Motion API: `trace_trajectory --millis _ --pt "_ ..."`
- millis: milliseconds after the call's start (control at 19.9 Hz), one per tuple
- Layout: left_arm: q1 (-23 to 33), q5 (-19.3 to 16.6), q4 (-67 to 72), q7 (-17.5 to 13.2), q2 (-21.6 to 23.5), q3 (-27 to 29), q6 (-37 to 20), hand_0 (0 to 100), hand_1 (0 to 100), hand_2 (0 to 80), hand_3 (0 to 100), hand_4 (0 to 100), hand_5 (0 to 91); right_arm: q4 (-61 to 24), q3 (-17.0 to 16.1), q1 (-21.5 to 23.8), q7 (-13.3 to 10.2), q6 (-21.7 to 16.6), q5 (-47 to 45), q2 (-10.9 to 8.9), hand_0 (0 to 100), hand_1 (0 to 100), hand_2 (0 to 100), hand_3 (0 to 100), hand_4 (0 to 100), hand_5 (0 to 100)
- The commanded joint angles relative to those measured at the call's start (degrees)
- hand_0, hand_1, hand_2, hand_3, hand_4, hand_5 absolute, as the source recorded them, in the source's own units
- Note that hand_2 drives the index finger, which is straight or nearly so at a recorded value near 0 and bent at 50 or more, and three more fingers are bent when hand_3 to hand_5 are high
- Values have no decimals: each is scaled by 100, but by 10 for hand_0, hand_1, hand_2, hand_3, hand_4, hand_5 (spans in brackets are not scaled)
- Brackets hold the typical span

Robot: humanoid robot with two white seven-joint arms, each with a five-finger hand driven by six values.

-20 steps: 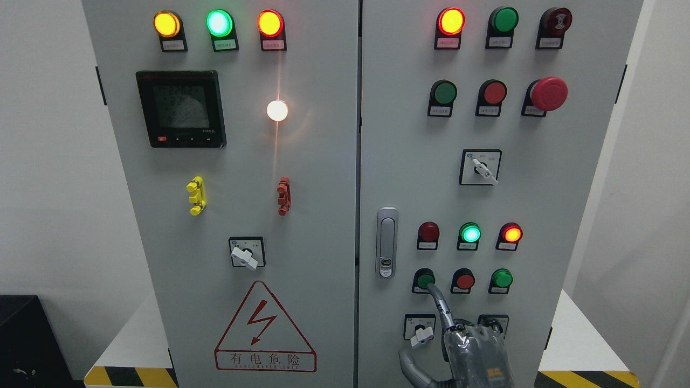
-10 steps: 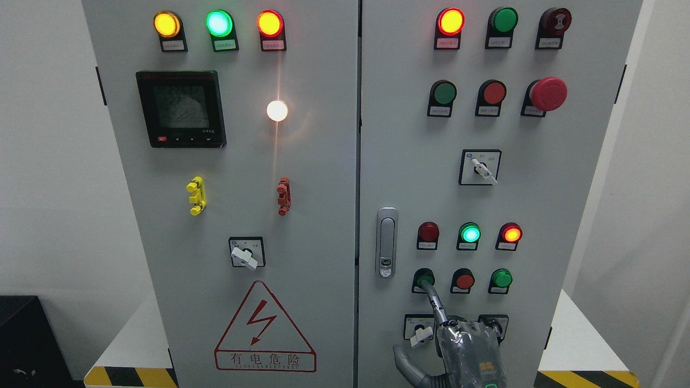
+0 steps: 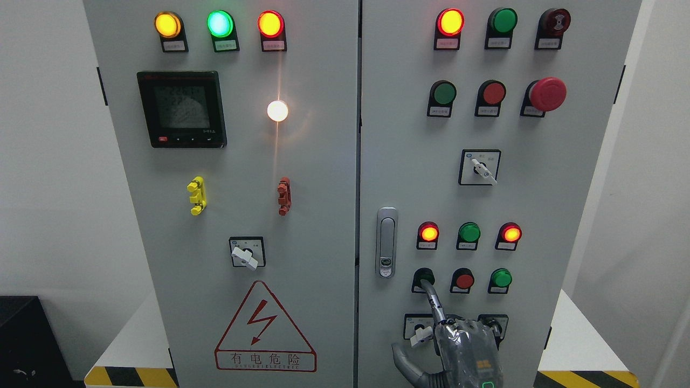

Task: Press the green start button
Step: 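Press the green push button inward with the right hand's fingertip, then withdraw the right hand downward away from the button panel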

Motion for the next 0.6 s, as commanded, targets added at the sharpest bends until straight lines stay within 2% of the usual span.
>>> trace_trajectory --millis 0,252,553 --pt "-132 0 -158 -4 -1 0 2 120 556 0 0 0 0 70 10 -9 45 16 -42 1 267 359 0 991 907 1000" --pt "-132 0 -158 -4 -1 0 2 120 556 0 0 0 0 -176 27 9 10 -28 -358 9 286 360 7 994 907 1000" --pt "-132 0 -158 -4 -1 0 2 120 556 0 0 0 0 -615 62 140 28 -63 -728 27 388 367 20 973 895 1000"
